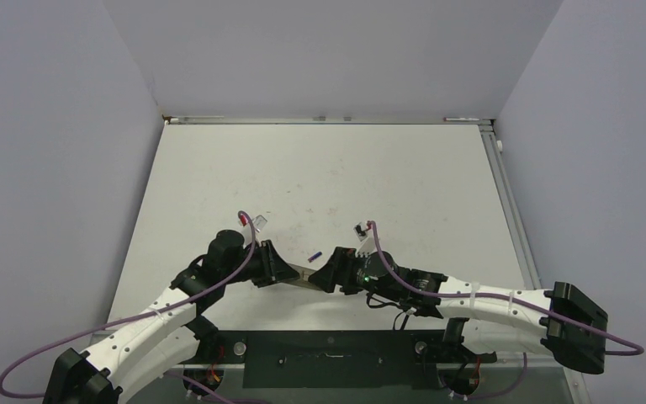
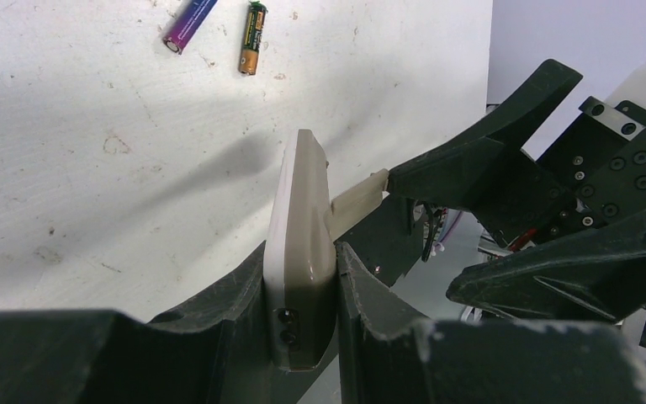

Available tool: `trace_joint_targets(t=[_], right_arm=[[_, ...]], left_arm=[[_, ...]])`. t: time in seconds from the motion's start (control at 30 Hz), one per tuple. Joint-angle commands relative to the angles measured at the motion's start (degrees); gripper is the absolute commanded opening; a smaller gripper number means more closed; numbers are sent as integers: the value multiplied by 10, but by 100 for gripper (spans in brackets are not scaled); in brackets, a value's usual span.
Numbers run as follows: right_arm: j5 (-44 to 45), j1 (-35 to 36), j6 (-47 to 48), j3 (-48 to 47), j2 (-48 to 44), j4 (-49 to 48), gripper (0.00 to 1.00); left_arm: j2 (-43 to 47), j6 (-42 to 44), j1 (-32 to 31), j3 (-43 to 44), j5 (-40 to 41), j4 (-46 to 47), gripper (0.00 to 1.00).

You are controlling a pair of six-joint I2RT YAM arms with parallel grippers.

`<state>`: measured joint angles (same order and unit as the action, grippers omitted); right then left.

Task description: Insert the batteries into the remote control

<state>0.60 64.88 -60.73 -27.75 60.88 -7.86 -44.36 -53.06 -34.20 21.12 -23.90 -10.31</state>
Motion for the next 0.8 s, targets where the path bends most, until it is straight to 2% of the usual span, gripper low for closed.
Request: trace_joint_targets(t=[0.0,0.77], right_arm=[[-2,-9,-8,13,8,-48,71],[-16,-45,-7,63,1,-52,71]], left_arm=[[-2,16,-3,5,11,22,0],[-37,40,-3,-1,47,26,0]])
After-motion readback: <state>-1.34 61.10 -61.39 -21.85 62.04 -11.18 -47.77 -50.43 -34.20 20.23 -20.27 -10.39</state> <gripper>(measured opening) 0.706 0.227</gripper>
